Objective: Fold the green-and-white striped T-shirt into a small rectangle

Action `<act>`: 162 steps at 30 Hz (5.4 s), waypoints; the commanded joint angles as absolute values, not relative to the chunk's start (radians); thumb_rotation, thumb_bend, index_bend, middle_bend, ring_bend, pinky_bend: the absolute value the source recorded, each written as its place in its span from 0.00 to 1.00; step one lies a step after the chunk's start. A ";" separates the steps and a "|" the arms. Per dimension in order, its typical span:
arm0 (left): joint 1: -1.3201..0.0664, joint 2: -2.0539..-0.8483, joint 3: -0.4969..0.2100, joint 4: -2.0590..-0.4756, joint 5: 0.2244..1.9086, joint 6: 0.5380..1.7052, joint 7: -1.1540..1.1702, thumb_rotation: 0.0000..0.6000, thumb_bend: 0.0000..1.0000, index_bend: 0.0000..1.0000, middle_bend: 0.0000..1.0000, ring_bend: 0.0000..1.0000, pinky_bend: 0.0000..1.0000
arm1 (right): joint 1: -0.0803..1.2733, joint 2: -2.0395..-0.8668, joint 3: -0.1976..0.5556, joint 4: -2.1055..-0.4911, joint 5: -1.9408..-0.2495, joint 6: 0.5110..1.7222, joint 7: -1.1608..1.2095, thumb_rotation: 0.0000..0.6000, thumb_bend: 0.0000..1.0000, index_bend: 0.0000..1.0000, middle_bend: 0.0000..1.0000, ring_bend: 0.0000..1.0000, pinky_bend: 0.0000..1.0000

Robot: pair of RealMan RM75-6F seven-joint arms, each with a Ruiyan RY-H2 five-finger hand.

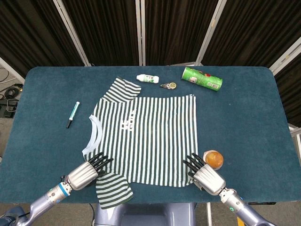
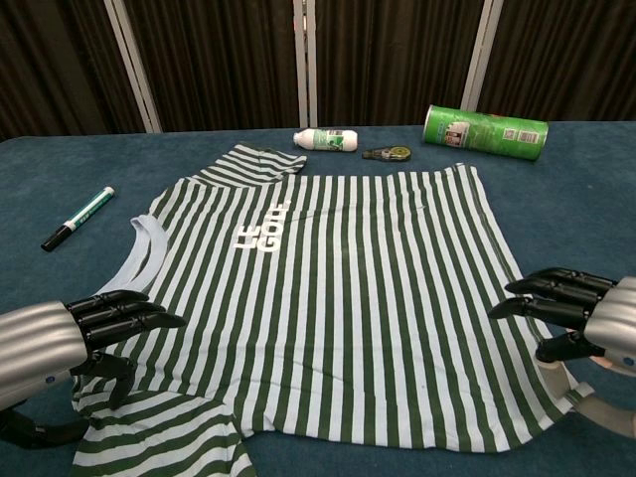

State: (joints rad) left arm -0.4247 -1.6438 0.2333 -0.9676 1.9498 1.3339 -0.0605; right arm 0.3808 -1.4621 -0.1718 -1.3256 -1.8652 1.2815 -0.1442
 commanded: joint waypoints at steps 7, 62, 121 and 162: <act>-0.433 -1.659 0.233 -0.968 1.938 1.327 -0.062 1.00 0.25 0.52 0.00 0.00 0.00 | 0.379 -1.460 -0.170 -1.330 -1.865 1.288 -0.141 1.00 0.38 0.76 0.12 0.00 0.00; -0.438 -1.458 0.326 -1.278 1.963 1.358 -0.142 1.00 0.56 0.84 0.00 0.00 0.00 | 0.508 -1.299 -0.230 -1.510 -1.987 1.208 -0.080 1.00 0.38 0.79 0.15 0.00 0.00; -0.321 -1.365 0.512 -1.296 2.191 1.487 -0.158 1.00 0.57 0.85 0.00 0.00 0.00 | 0.445 -1.183 -0.417 -1.691 -2.196 1.213 -0.128 1.00 0.39 0.81 0.17 0.00 0.00; -0.420 -1.311 0.043 -1.710 1.425 1.109 0.175 1.00 0.57 0.87 0.00 0.00 0.00 | 0.536 -1.255 -0.057 -1.572 -1.729 1.104 -0.003 1.00 0.38 0.81 0.16 0.00 0.00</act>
